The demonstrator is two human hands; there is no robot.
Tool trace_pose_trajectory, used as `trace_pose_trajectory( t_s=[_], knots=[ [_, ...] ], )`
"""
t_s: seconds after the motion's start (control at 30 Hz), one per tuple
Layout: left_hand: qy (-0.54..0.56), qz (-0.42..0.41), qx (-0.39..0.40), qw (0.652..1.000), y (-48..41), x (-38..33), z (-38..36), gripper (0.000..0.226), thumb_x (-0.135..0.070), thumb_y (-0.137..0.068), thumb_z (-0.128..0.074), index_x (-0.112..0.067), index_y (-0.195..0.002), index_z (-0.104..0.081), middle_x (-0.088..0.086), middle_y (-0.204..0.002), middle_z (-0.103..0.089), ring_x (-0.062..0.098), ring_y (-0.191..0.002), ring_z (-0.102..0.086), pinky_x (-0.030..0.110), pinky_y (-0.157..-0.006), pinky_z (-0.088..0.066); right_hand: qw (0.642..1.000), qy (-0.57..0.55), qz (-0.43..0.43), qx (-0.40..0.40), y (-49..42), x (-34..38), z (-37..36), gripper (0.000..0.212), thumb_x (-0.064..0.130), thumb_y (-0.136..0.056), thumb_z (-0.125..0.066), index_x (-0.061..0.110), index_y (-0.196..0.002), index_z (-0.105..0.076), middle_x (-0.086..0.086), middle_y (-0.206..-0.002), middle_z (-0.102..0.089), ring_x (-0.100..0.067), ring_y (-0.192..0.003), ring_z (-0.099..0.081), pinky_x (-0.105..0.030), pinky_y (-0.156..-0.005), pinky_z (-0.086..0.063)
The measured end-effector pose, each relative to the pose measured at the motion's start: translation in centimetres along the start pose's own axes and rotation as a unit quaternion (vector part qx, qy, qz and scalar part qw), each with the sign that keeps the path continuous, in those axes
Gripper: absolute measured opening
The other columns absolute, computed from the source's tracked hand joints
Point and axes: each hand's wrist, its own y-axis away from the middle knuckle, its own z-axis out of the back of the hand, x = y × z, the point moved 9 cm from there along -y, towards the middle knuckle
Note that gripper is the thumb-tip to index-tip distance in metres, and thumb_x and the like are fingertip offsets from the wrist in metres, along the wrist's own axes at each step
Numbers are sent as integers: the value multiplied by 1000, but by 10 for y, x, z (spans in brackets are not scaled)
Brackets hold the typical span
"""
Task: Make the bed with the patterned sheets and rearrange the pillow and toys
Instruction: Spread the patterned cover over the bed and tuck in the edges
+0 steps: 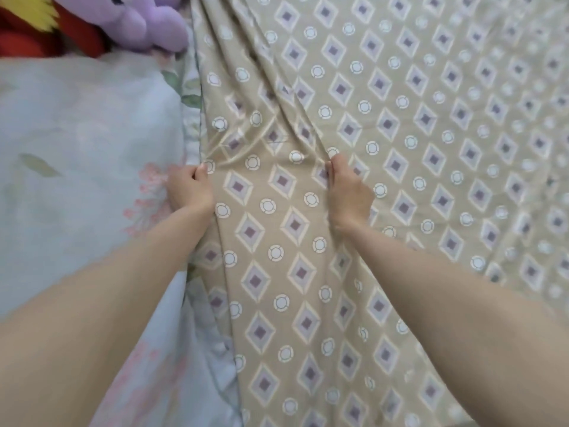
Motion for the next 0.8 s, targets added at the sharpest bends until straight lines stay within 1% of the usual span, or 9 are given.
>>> trace_pose_trajectory(
  t_s=[0.1, 0.17, 0.23, 0.3, 0.47, 0.53, 0.63, 0.73, 0.8],
  knots=[
    [19, -28, -5, 999, 11, -1, 1, 37, -26, -100, -39, -9, -67, -42, 6, -71, -45, 21, -75, -41, 27, -61, -23, 1000, 24, 13, 1, 6, 0, -4, 21, 30, -104, -28, 15, -98, -42, -4, -81, -58, -32, -66, -54, -32, -55, -29],
    [63, -19, 11, 998, 27, 1, -3, 31, -33, -99, -39, -6, -88, -50, 5, -85, -52, 22, -82, -47, 28, -69, -32, 999, 31, 17, 6, 15, -1, -2, 24, 30, -103, -29, 12, -103, -45, -5, -94, -58, -34, -73, -57, -34, -56, -33],
    [83, -12, 35, 996, 48, 9, -8, 37, -40, -98, -38, -5, -107, -48, 7, -98, -57, 25, -88, -52, 36, -80, -41, 999, 34, 16, 2, 29, -3, 2, 30, 34, -103, -29, 10, -105, -47, -6, -101, -58, -34, -79, -58, -35, -58, -34],
    [70, -21, 45, 996, 72, 23, -11, 41, -41, -99, -36, -5, -116, -45, 11, -104, -58, 29, -94, -54, 41, -84, -43, 1000, 25, -2, 11, 46, -7, 4, 29, 35, -103, -28, 11, -103, -46, -5, -101, -57, -33, -82, -57, -35, -60, -33],
    [-4, -55, 40, 998, 122, 61, -8, 28, -29, -102, -34, -11, -82, -44, 7, -83, -52, 31, -86, -53, 33, -68, -29, 997, 34, -58, 29, 98, -31, 6, 34, 38, -102, -21, 11, -100, -42, -6, -93, -59, -35, -75, -58, -38, -58, -38],
    [-9, -50, 41, 998, 124, 64, -5, 30, -27, -102, -33, -9, -82, -47, 9, -80, -52, 34, -85, -53, 35, -68, -30, 995, 54, -70, 41, 119, -41, 4, 36, 40, -101, -17, 14, -94, -40, -7, -82, -58, -34, -70, -58, -36, -55, -36],
    [-22, -50, 32, 998, 111, 62, -5, 33, -27, -103, -34, -2, -97, -56, 21, -89, -61, 39, -88, -55, 42, -74, -37, 994, 53, -75, 50, 125, -54, 2, 30, 40, -102, -21, 18, -87, -34, -2, -66, -48, -32, -63, -56, -32, -51, -31],
    [-35, -43, 18, 998, 106, 63, -6, 34, -25, -102, -36, 0, -94, -57, 25, -91, -62, 40, -88, -55, 39, -73, -35, 995, 70, -41, 56, 117, -61, 0, 30, 39, -102, -26, 16, -88, -40, -2, -62, -46, -33, -62, -57, -32, -52, -31],
    [-9, -19, 4, 1000, 108, 66, -6, 33, -26, -102, -37, -2, -92, -57, 23, -92, -62, 38, -86, -54, 35, -70, -31, 995, 78, -32, 55, 115, -61, -1, 33, 39, -103, -27, 14, -91, -43, -6, -66, -53, -35, -65, -58, -34, -53, -35]
  ],
)
